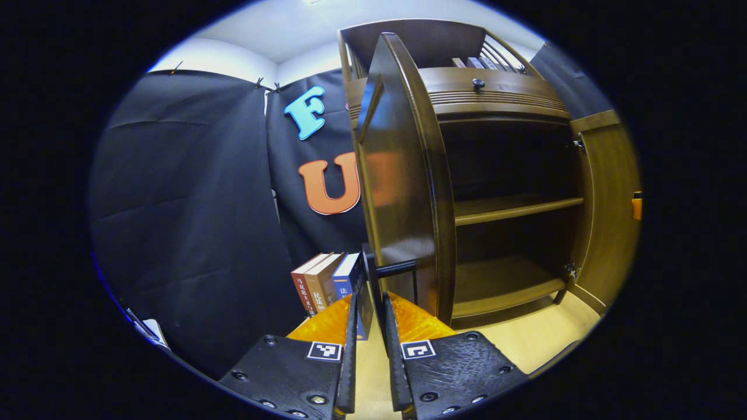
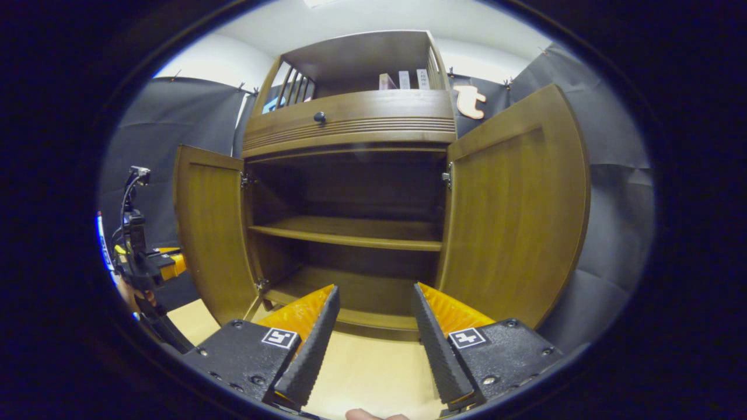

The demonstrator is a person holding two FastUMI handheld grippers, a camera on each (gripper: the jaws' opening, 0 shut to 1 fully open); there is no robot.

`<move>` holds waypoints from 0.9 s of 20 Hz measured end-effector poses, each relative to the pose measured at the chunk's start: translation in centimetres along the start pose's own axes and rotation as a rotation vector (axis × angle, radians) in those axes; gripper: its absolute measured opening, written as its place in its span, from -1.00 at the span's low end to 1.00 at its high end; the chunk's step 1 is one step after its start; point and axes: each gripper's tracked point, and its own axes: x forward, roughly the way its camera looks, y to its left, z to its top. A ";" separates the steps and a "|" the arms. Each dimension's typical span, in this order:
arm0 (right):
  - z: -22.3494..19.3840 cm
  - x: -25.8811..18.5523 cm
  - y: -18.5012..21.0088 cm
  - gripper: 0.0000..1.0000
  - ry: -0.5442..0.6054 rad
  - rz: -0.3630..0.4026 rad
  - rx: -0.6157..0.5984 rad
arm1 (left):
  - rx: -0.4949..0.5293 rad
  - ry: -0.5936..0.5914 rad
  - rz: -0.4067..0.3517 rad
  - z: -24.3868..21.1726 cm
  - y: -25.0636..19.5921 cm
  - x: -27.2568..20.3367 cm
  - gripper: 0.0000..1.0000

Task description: Open the right door of the double-door shoe cabinet with the right hand, and open the left door with the left hand.

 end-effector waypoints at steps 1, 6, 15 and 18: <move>-0.1 0.0 0.1 0.63 0.001 0.004 0.001 | -0.010 0.003 -0.002 -0.1 0.3 0.0 -0.54; -0.3 0.0 0.6 0.63 0.008 0.012 0.005 | -0.042 0.022 -0.013 -0.5 0.5 -0.1 -0.53; -0.6 0.3 1.3 0.60 0.022 0.020 -0.005 | -0.052 0.028 0.042 -0.5 1.3 -0.3 -0.53; -0.7 0.5 1.8 0.63 0.030 0.041 -0.005 | -0.032 0.028 0.086 0.4 1.9 -0.6 -0.55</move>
